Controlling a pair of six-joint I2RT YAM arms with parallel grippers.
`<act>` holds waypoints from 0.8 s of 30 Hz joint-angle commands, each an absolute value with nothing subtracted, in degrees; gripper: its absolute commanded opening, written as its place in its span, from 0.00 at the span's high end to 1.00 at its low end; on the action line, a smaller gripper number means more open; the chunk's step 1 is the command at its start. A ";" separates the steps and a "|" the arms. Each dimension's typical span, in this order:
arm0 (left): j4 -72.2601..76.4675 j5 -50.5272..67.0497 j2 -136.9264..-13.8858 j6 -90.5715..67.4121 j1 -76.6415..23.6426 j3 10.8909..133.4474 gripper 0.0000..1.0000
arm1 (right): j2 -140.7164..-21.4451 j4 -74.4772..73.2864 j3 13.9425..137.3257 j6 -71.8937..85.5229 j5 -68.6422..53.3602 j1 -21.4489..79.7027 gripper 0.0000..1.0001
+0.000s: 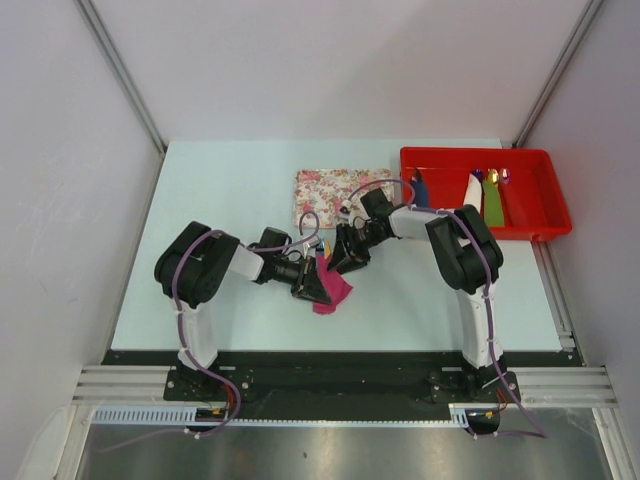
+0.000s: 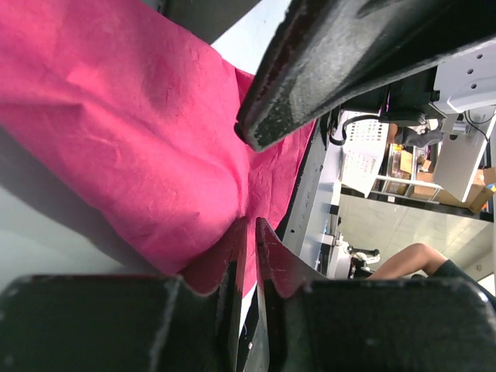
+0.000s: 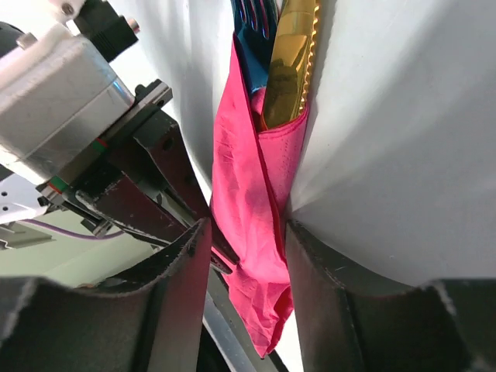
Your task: Place the utensils on the paper napkin and roll it up
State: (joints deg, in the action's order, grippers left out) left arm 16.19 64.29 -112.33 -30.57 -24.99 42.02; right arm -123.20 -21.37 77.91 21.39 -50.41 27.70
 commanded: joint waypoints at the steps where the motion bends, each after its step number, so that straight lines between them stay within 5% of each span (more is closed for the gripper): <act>1: 14.41 59.06 -114.08 -28.30 -25.58 41.84 0.83 | -124.01 -20.39 79.36 20.31 -42.98 27.68 0.51; 13: 15.38 58.97 -113.38 -28.12 -25.49 42.01 0.83 | -128.14 -21.80 79.37 18.63 -37.71 30.76 0.58; 17: 15.29 58.71 -113.55 -28.21 -25.14 42.27 0.83 | -128.76 -21.71 79.28 19.25 -38.23 30.76 0.73; 20: 15.21 58.36 -112.68 -28.30 -24.61 42.71 0.83 | -128.59 -22.06 79.28 19.07 -38.84 30.50 1.00; 24: 15.29 58.36 -108.65 -29.18 -23.21 43.59 0.77 | -128.41 -21.27 79.37 20.04 -41.39 29.53 1.00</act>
